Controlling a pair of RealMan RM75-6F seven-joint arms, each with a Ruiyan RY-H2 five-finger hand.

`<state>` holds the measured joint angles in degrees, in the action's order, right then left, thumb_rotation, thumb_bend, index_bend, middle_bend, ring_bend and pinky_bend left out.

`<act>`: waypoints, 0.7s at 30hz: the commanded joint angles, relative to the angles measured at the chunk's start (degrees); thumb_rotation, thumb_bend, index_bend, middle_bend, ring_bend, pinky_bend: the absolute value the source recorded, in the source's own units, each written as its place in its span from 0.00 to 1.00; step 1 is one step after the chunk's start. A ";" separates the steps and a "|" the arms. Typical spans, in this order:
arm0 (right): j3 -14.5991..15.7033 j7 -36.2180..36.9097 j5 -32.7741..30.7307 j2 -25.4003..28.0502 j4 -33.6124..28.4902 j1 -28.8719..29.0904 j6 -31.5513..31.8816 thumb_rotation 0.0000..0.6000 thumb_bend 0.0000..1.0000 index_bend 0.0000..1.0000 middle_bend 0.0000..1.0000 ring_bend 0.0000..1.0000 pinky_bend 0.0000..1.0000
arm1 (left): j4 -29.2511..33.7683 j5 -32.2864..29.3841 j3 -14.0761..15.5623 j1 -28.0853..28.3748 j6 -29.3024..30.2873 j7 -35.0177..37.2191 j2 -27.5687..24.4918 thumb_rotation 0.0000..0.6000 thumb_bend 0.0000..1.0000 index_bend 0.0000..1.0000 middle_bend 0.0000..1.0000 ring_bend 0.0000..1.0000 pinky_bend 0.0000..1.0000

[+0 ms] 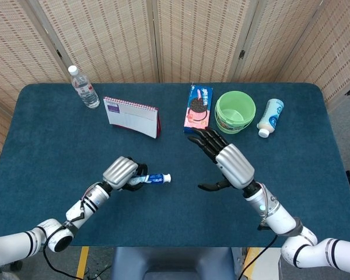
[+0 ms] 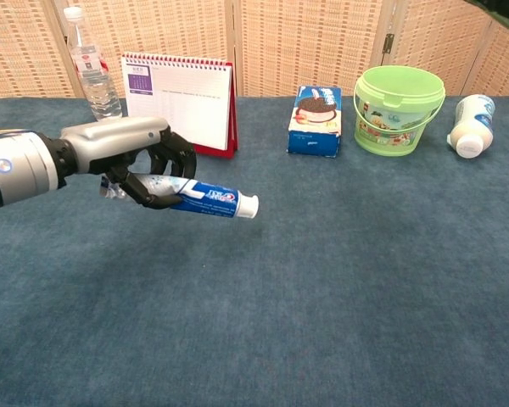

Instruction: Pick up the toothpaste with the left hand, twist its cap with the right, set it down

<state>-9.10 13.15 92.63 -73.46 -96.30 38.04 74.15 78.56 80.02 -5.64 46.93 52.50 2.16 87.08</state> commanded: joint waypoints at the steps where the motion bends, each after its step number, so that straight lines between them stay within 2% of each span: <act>1: 0.43 -0.33 -0.41 1.44 -0.29 -1.18 0.64 0.00 0.00 0.00 0.00 0.00 0.00 | -1.19 -2.20 -0.10 0.08 -1.65 -1.83 1.44 1.00 0.56 0.62 0.74 0.61 0.46; 4: 0.59 -0.27 -0.69 2.51 -0.29 -2.08 1.06 0.00 0.00 0.00 0.00 0.00 0.00 | -1.36 -3.67 -0.15 0.24 -2.84 -3.54 1.97 1.00 0.48 0.51 0.64 0.52 0.43; 6: 0.75 -0.28 -0.94 3.24 -0.12 -2.66 1.18 0.00 0.00 0.00 0.00 0.00 0.00 | -0.94 -5.25 -0.03 0.54 -4.60 -5.19 1.62 1.00 0.42 0.37 0.52 0.42 0.37; 9: 0.92 -0.24 -1.40 4.03 0.35 -3.51 1.44 0.00 0.00 0.00 0.00 0.00 0.00 | 0.36 -7.70 -0.48 0.76 -6.02 -6.96 0.73 1.00 0.35 0.09 0.28 0.21 0.26; 10: 1.02 -0.07 -1.64 4.43 0.57 -3.91 1.54 0.00 0.00 0.00 0.00 0.00 0.00 | 0.95 -8.40 -0.82 0.63 -5.88 -7.19 0.38 1.00 0.34 0.03 0.22 0.16 0.22; 14: 1.44 0.19 -2.35 5.98 1.38 -5.21 1.62 0.00 0.00 0.00 0.00 0.00 0.00 | 2.88 -9.09 -1.56 -0.45 -4.14 -6.86 -1.51 1.00 0.33 0.00 0.16 0.10 0.17; 18: 2.53 -0.96 -2.68 8.78 1.48 -6.84 1.29 0.00 0.00 0.00 0.00 0.00 0.00 | 6.08 -8.96 -2.13 -2.80 -0.52 -5.83 -5.11 1.00 0.33 0.01 0.16 0.11 0.17; 20: 3.37 -2.21 -3.07 10.58 1.01 -7.74 0.68 0.00 0.00 0.00 0.00 0.00 0.00 | 7.56 -8.73 -2.26 -4.31 1.94 -5.60 -6.88 1.00 0.33 0.06 0.17 0.14 0.18; 21: 3.86 -3.02 -3.51 11.80 0.59 -8.42 0.37 0.03 0.00 0.00 0.00 0.00 0.00 | 8.48 -8.71 -2.25 -5.47 3.71 -5.78 -8.08 1.00 0.33 0.07 0.18 0.15 0.18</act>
<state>-6.15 11.42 89.73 -63.32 -95.16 30.73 75.11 85.07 71.16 -7.64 43.56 53.32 -3.85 81.29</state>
